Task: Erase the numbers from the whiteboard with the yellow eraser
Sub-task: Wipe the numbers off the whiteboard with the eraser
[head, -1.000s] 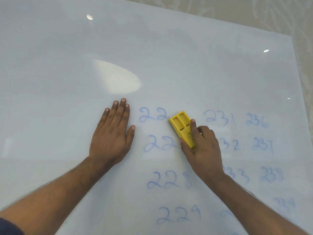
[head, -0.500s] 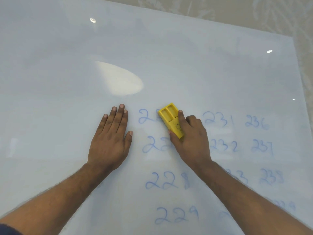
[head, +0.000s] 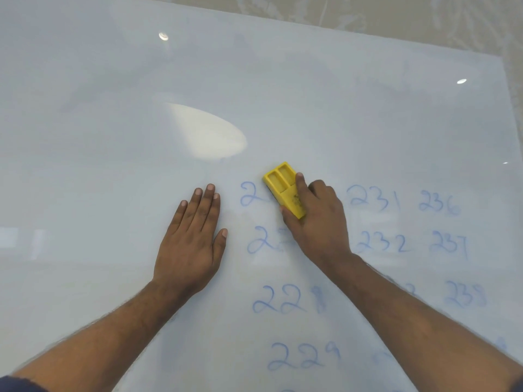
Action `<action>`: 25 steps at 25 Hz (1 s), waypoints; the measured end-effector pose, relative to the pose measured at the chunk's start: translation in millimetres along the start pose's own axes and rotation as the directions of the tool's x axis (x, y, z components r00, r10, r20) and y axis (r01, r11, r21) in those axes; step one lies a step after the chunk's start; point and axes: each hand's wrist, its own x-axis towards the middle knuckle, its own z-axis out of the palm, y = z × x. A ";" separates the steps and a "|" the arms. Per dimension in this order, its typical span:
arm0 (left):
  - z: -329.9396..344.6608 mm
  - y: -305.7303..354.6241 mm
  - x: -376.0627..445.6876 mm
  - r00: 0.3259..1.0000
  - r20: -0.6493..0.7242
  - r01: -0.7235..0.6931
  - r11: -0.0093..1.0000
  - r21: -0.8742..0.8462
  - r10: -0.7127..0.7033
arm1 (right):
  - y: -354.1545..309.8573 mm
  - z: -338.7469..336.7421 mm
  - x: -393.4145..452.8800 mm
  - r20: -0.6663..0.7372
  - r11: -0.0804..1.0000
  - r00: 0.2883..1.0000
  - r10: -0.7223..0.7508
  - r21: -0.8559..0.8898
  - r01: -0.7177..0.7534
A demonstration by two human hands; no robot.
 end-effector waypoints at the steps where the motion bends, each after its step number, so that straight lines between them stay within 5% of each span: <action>1: 0.2 -0.9 -0.5 1.000 0.002 -0.005 1.000 0.000 0.005 | -5.8 2.4 -3.7 0.007 1.000 1.000 -0.018 0.004 0.018; 8: -0.5 -3.0 -6.0 1.000 0.005 -0.026 1.000 0.001 0.026 | 14.5 -15.6 -48.6 0.083 0.984 0.984 -0.160 -0.070 0.166; 14: -0.9 -1.8 -6.4 1.000 -0.005 -0.014 1.000 -0.008 0.014 | -18.8 4.5 2.1 -0.001 1.000 1.000 -0.002 -0.016 0.002; 22: -1.1 -3.5 -10.8 1.000 -0.010 -0.030 0.999 -0.012 0.030 | -26.6 4.0 -51.5 0.089 0.969 0.968 -0.233 -0.061 0.239; 25: -1.1 -2.0 -11.9 1.000 -0.006 -0.017 1.000 -0.007 0.017 | -8.9 -3.3 -44.0 0.070 0.978 0.980 -0.188 -0.084 0.193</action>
